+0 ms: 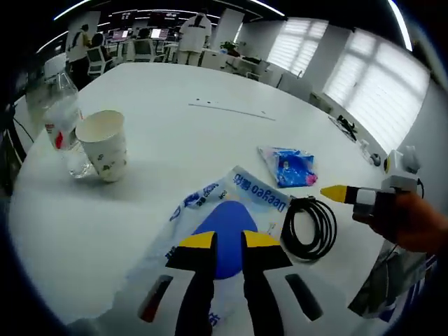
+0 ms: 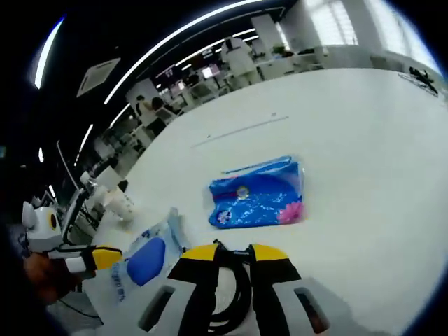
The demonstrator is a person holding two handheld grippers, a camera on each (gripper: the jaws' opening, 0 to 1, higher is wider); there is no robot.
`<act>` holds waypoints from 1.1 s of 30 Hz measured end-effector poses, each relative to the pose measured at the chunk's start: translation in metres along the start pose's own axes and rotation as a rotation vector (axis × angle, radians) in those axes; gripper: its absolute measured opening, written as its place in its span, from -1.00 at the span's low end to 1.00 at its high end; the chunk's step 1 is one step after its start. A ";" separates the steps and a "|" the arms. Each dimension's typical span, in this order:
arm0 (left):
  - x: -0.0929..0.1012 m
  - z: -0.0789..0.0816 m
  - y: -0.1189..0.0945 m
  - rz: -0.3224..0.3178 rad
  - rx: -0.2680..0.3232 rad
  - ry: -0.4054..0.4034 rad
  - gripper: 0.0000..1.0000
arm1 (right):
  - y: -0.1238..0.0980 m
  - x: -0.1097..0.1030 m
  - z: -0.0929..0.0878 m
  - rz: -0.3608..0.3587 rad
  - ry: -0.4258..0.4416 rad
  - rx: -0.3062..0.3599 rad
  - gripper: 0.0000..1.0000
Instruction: Arrange the tabletop items into an orderly group along one side of the table until the central work area is clear of visible clutter.
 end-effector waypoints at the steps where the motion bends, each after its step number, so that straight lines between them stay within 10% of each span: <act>1: -0.002 -0.002 -0.003 0.003 0.000 -0.005 -0.78 | -0.006 -0.009 -0.006 0.000 0.003 0.000 -0.72; 33: -0.039 -0.064 -0.042 0.059 -0.064 -0.127 -0.74 | -0.036 -0.045 -0.058 0.012 -0.035 -0.024 -0.68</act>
Point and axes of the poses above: the point that each gripper's makers call its tool centre point, and the gripper's own axes: y roughly forward along the fingers, x roughly to its right, z roughly out of its top, the point moved 6 cm from there along -y, roughly backward along the fingers, and after that the axes turned 3 degrees about z, right-handed, at the moved point
